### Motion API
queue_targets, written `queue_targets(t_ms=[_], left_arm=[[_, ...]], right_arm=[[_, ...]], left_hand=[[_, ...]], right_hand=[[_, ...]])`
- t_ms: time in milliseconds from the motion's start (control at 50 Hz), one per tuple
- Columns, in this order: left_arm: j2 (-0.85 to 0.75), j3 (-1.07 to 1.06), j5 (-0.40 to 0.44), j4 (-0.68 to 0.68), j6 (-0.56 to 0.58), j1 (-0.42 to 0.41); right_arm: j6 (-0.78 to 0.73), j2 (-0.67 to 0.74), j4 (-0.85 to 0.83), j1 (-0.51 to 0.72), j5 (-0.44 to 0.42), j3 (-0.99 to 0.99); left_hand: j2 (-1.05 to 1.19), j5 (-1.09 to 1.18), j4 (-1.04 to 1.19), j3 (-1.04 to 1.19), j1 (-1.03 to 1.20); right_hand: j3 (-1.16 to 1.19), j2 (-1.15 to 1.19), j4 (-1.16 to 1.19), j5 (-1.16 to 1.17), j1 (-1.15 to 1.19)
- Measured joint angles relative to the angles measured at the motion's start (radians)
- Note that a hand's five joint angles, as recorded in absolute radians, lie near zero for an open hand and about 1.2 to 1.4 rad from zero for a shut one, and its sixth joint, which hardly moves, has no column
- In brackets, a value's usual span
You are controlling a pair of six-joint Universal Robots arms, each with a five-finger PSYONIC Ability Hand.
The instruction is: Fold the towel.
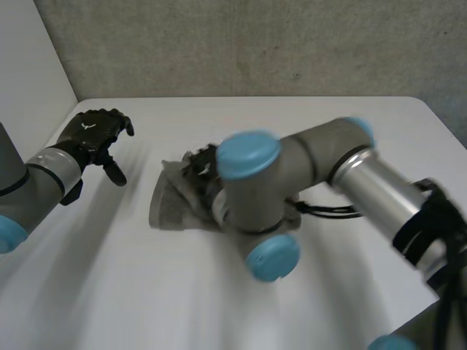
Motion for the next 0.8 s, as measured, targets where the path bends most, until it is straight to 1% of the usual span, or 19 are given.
queue_targets(t_ms=[60, 100, 180, 240, 380, 500, 580, 640, 660, 740, 760, 800], left_arm=[[-0.009, 0.009, 0.002, 0.006, 0.0, -0.02], [-0.018, 0.02, 0.003, 0.01, 0.0, -0.044], [-0.038, 0.035, 0.005, 0.016, 0.002, -0.087], [-0.068, 0.05, 0.007, 0.022, 0.007, -0.135], [-0.143, 0.085, 0.007, 0.038, 0.017, -0.221], [-0.209, 0.129, 0.004, 0.044, 0.019, -0.265], [-0.244, 0.157, -0.002, 0.043, 0.019, -0.277], [-0.263, 0.171, -0.007, 0.041, 0.016, -0.281], [-0.264, 0.172, -0.007, 0.041, 0.016, -0.281], [-0.262, 0.17, -0.01, 0.038, 0.013, -0.281], [-0.257, 0.166, -0.01, 0.036, 0.012, -0.28], [-0.248, 0.162, -0.011, 0.035, 0.011, -0.28]], right_arm=[[0.085, -0.074, 0.021, -0.063, -0.006, 0.073], [0.144, -0.154, 0.029, -0.121, -0.027, 0.17], [0.186, -0.261, 0.008, -0.188, -0.076, 0.333], [0.205, -0.351, -0.058, -0.238, -0.121, 0.514], [0.23, -0.459, -0.228, -0.295, -0.157, 0.806], [0.269, -0.492, -0.351, -0.332, -0.171, 0.945], [0.296, -0.492, -0.406, -0.348, -0.189, 0.989], [0.312, -0.48, -0.443, -0.355, -0.204, 1.007], [0.314, -0.476, -0.449, -0.356, -0.206, 1.008], [0.325, -0.448, -0.488, -0.357, -0.214, 1.012], [0.332, -0.44, -0.497, -0.357, -0.215, 1.012], [0.345, -0.433, -0.505, -0.356, -0.216, 1.011]], left_hand=[[0.0, 0.0, 0.0, 0.0, 0.0], [0.0, 0.0, 0.0, 0.0, 0.0], [0.0, 0.0, 0.0, 0.0, 0.0], [0.0, 0.0, 0.0, 0.0, 0.0], [0.0, 0.0, 0.0, 0.0, 0.0], [0.0, 0.001, 0.0, 0.0, 0.0], [0.0, 0.002, 0.0, 0.0, 0.0], [0.0, 0.003, 0.0, 0.0, 0.0], [0.0, 0.002, 0.0, 0.0, 0.0], [0.0, 0.002, 0.0, 0.0, 0.0], [0.0, 0.003, 0.0, 0.0, 0.0], [0.0, 0.002, 0.0, 0.0, 0.0]], right_hand=[[0.0, 0.0, 0.0, 0.0, -0.001], [0.0, 0.0, 0.0, 0.0, -0.003], [0.0, 0.0, 0.0, 0.0, -0.004], [0.0, 0.0, 0.0, 0.0, -0.004], [-0.001, 0.0, 0.0, 0.0, -0.004], [0.011, 0.013, 0.007, 0.016, 0.031], [0.138, 0.139, 0.122, 0.158, 0.153], [0.301, 0.302, 0.29, 0.319, 0.314], [0.325, 0.327, 0.308, 0.336, 0.34], [0.717, 0.726, 0.704, 0.731, 0.752], [0.871, 0.877, 0.846, 0.873, 0.88], [1.029, 1.02, 1.01, 1.037, 1.012]])
